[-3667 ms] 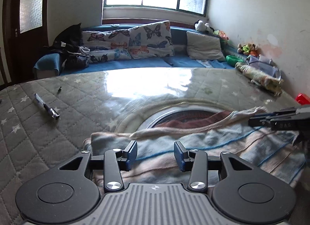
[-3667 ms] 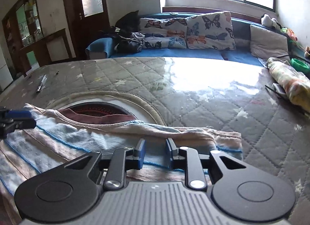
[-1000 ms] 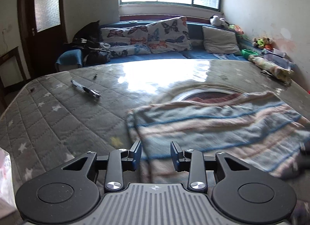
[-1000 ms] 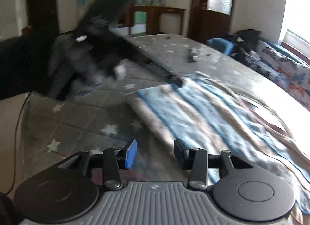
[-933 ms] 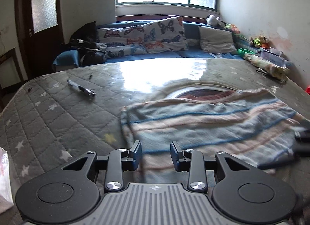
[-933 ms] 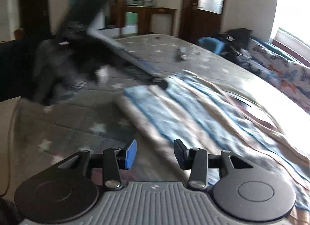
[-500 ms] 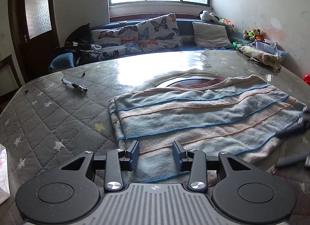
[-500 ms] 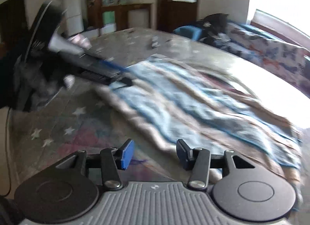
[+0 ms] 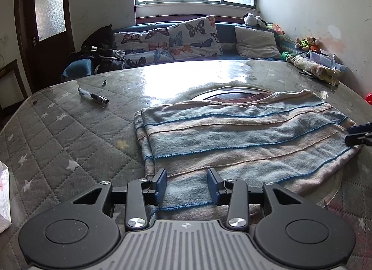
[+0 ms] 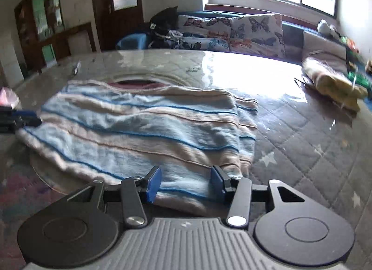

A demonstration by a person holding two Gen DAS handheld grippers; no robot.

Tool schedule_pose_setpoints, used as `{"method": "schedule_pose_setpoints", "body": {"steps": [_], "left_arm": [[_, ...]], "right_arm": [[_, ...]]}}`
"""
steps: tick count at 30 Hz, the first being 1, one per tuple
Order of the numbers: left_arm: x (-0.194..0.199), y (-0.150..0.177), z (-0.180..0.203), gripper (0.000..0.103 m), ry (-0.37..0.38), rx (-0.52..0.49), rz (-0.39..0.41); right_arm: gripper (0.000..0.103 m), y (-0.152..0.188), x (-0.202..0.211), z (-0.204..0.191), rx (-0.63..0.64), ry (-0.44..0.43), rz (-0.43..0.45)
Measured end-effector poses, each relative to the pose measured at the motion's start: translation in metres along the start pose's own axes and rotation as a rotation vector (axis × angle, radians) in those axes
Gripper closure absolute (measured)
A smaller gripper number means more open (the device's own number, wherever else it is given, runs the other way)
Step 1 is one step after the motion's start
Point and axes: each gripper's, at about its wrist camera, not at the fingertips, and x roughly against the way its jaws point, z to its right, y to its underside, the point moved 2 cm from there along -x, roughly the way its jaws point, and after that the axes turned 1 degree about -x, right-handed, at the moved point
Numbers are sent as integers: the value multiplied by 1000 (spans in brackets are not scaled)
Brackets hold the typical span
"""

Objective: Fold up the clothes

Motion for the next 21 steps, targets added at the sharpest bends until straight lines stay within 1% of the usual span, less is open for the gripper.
{"method": "schedule_pose_setpoints", "body": {"steps": [4, 7, 8, 10, 14, 17, 18, 21], "left_arm": [[-1, 0, 0, 61, -2, 0, -1], [1, 1, -2, 61, -3, 7, -1], [2, 1, -3, 61, -4, 9, 1], [6, 0, -5, 61, -8, 15, 10], [8, -4, -14, 60, -29, 58, 26], [6, -6, -24, 55, -65, 103, 25], [5, -6, -28, 55, -72, 118, 17], [2, -3, -32, 54, -56, 148, -8]], "right_arm": [[56, -11, 2, 1, 13, 5, 45], [57, -13, -10, 8, -12, 22, 22], [59, -11, -13, 13, -33, 21, 11], [60, -10, -12, 15, -50, 13, 17], [59, -16, -4, 5, -1, 15, 33], [53, -21, -3, -8, 40, -1, 42], [53, -22, -3, -11, 51, -6, 43], [52, -27, -2, -32, 100, -42, 51]]}}
